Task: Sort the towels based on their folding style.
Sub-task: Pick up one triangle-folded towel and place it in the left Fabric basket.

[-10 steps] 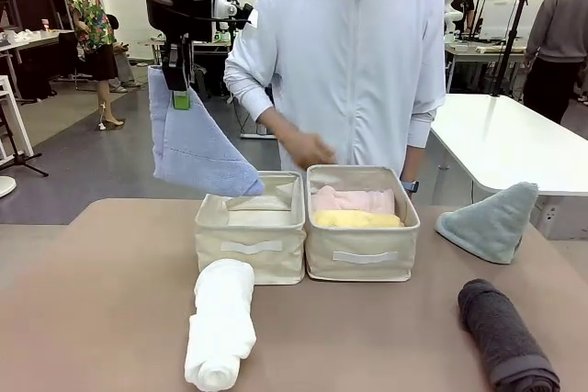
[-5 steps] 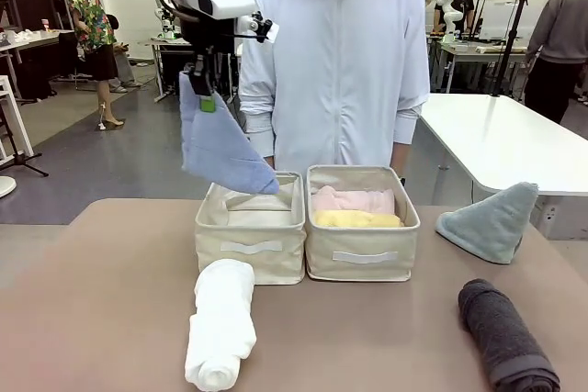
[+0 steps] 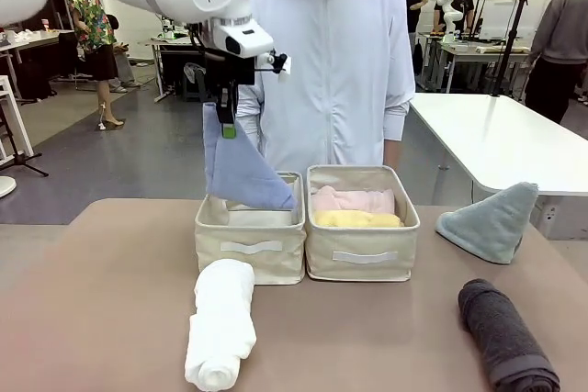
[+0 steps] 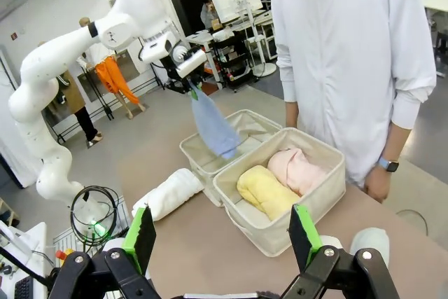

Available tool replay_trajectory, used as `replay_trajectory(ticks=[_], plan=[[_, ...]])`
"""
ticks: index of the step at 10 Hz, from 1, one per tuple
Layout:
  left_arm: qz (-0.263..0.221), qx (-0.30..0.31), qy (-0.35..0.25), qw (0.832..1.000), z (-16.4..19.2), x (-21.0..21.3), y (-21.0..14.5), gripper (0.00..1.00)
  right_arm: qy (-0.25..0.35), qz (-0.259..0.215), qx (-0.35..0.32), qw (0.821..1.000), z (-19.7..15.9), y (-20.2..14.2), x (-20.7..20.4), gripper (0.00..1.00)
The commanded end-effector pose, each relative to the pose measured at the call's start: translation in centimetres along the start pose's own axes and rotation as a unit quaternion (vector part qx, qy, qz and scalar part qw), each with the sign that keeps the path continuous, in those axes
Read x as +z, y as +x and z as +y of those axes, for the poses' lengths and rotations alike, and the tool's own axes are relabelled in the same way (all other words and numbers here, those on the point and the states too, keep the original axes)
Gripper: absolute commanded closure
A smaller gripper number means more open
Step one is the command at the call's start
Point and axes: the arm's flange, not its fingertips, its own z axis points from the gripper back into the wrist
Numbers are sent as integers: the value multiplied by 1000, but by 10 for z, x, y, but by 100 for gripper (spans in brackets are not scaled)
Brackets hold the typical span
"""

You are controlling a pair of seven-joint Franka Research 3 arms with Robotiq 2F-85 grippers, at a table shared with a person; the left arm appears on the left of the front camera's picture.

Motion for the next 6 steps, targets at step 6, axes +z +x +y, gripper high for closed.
replay_trajectory(ticks=[6], plan=[[25,4,-109,994,9,-70,17,85,7,-12,8,1000,-2,0,-1,0]])
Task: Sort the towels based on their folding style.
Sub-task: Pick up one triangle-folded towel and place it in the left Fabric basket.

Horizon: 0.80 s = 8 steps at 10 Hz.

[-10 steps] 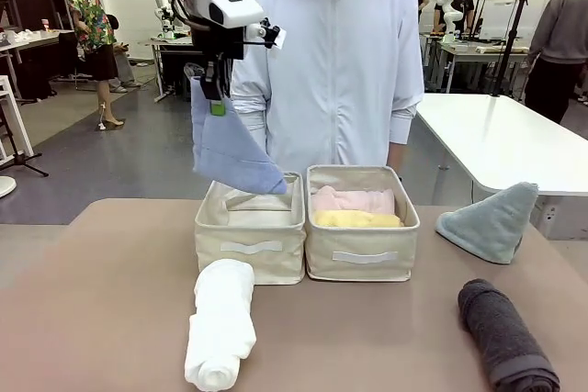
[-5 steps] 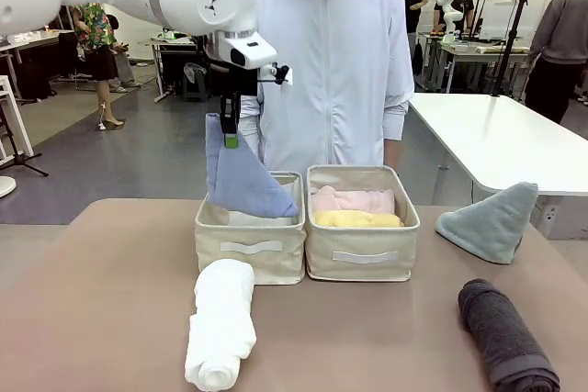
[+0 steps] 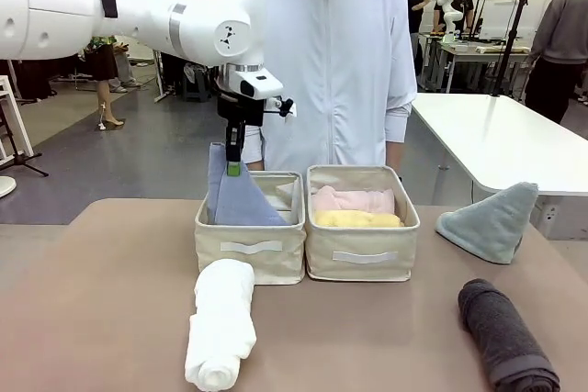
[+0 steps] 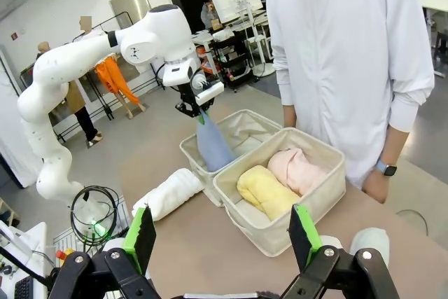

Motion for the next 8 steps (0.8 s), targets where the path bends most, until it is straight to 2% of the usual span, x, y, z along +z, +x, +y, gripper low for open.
replay_trajectory(ticks=[1,3,5,6,7,8], plan=[[2,3,-48,999,9,0,3,85,7,-12,8,1000,-2,0,-1,0],[19,14,-104,994,13,-13,6,85,7,-12,8,1000,-2,0,-1,0],[23,10,-112,993,13,-15,6,85,7,-12,8,1000,-2,0,-1,0],[28,6,-117,993,13,-16,6,42,7,-12,8,1000,-2,0,-1,0],[28,2,-119,992,13,-17,6,29,7,-12,8,1000,-2,0,-1,0],[30,-1,-119,992,13,-17,6,0,7,-12,8,1000,-2,0,-1,0]])
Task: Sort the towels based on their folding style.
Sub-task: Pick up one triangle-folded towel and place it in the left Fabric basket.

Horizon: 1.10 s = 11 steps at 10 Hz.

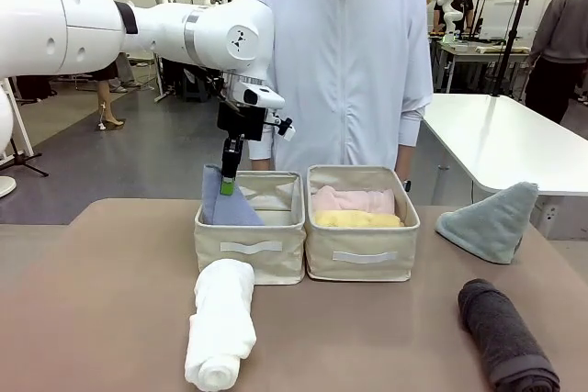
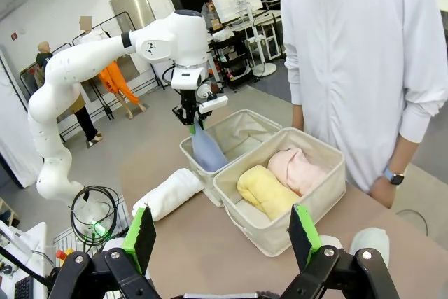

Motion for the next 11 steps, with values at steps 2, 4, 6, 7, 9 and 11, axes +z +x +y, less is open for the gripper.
replay_trajectory(ticks=[2,4,6,7,9,11], plan=[[-2,-5,-6,1000,4,6,1,0,7,-12,8,1000,-2,0,-1,0],[-1,-6,-5,1000,4,7,1,0,7,-12,8,1000,-2,0,-1,0],[1,-5,-4,1000,4,7,1,0,7,-12,8,1000,-2,0,-1,0],[2,-5,-3,1000,4,8,1,0,7,-12,8,1000,-2,0,-1,0],[-1,-37,0,999,-4,24,-5,0,7,-12,8,1000,-2,0,-1,0],[-16,-70,47,996,-38,78,-52,0,7,-12,8,1000,-2,0,-1,0]])
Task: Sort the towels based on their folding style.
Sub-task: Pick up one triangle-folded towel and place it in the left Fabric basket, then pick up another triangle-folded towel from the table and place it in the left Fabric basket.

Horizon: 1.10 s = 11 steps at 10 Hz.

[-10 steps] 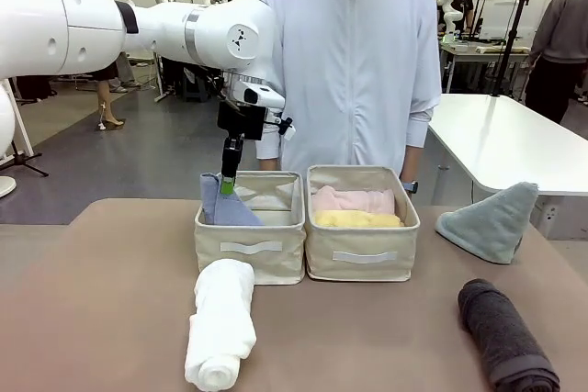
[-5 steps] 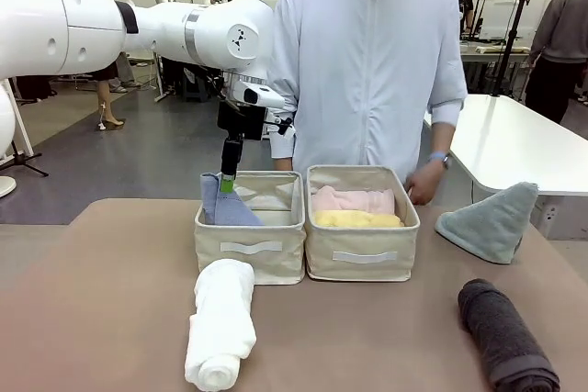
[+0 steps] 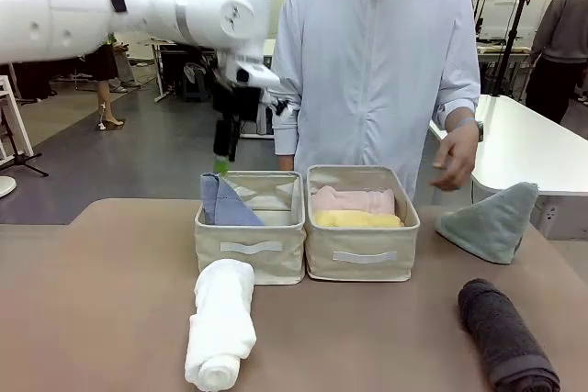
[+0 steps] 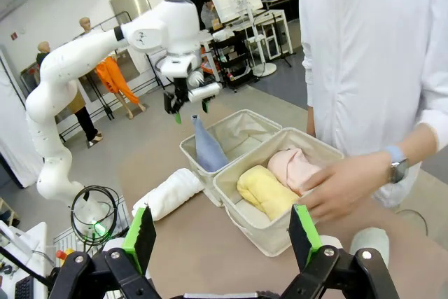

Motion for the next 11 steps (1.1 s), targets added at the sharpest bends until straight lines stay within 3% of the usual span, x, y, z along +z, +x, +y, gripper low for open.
replay_trajectory(ticks=[1,2,6,10,11], plan=[[-27,-26,62,997,-47,57,-65,0,7,-13,8,1000,-2,0,-1,0],[-80,-2,106,991,-76,74,-109,0,7,-13,8,1000,-2,0,-1,0],[-151,58,139,977,-122,67,-204,0,7,-13,8,1000,-2,0,-1,0],[-98,95,71,988,-84,27,-197,0,7,-13,8,1000,-2,0,-1,0],[-131,73,94,984,-105,38,-212,0,7,-13,8,1000,-2,0,-1,0]])
